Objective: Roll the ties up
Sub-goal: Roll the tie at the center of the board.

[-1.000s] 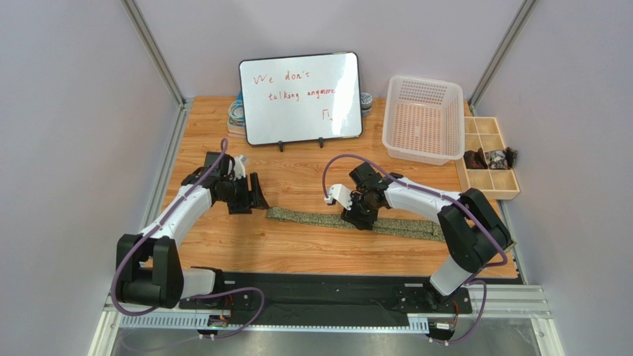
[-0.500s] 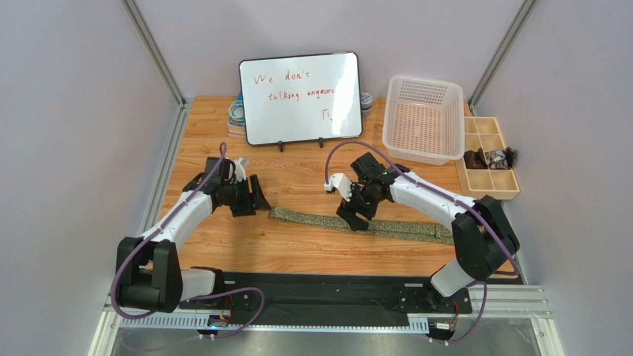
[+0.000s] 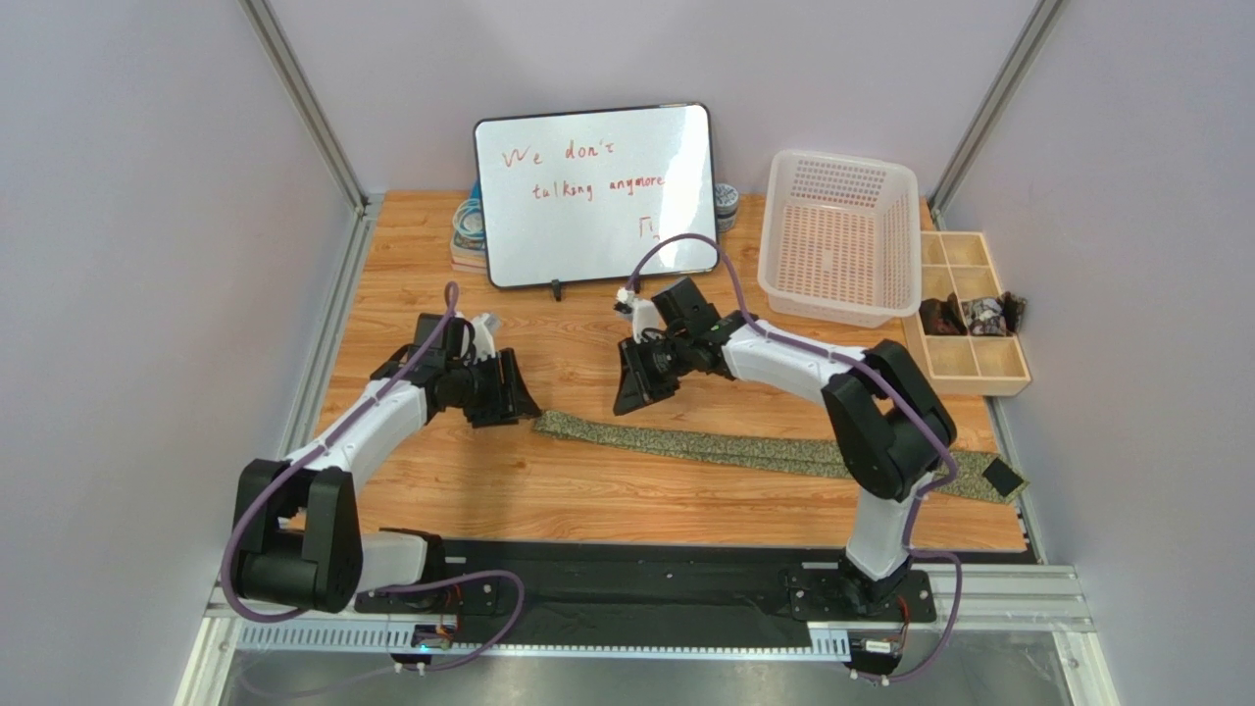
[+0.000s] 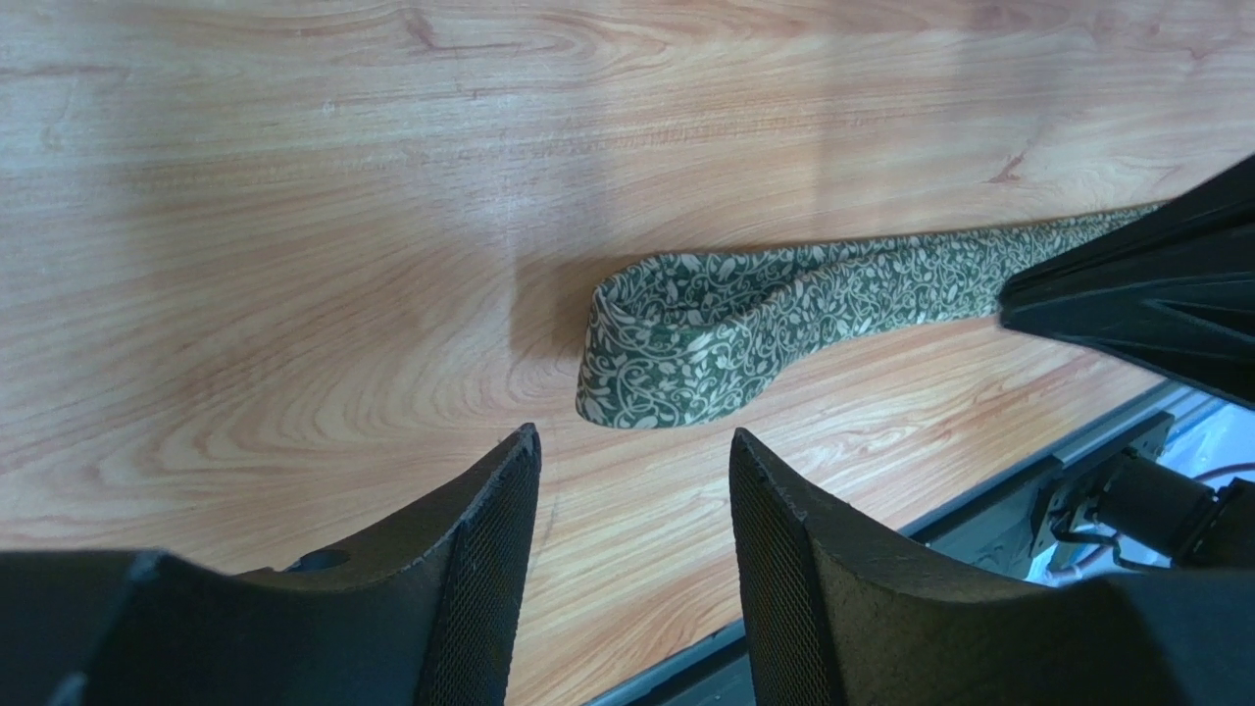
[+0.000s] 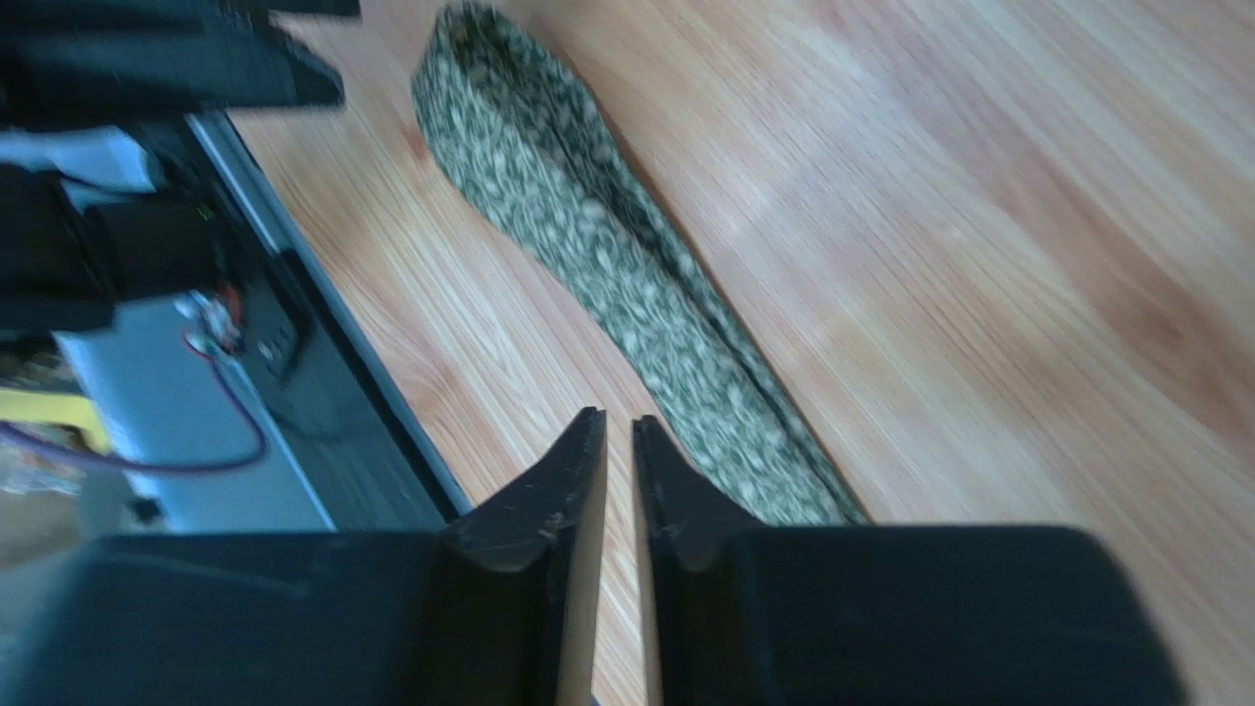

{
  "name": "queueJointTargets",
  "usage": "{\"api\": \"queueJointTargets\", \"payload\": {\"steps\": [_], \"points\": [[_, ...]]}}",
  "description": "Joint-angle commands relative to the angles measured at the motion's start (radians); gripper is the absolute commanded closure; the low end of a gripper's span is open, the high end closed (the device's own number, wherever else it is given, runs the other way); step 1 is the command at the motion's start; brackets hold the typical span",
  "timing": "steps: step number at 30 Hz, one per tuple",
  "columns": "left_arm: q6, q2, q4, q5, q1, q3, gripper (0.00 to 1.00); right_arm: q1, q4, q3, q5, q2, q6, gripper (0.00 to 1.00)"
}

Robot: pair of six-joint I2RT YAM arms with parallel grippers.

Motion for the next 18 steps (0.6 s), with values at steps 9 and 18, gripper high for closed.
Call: {"api": "queueJointTargets", "payload": {"steps": [9,18], "points": [[-0.004,0.055,0.058,0.021,-0.006,0.004,0.45,0.118,0.222,0.163,0.005,0.207,0.438,1.0],[0.001,0.087,0.098,0.042,-0.006,-0.002,0.47,0.12,0.163,0.178,0.049,0.3,0.409,1.0]]}}
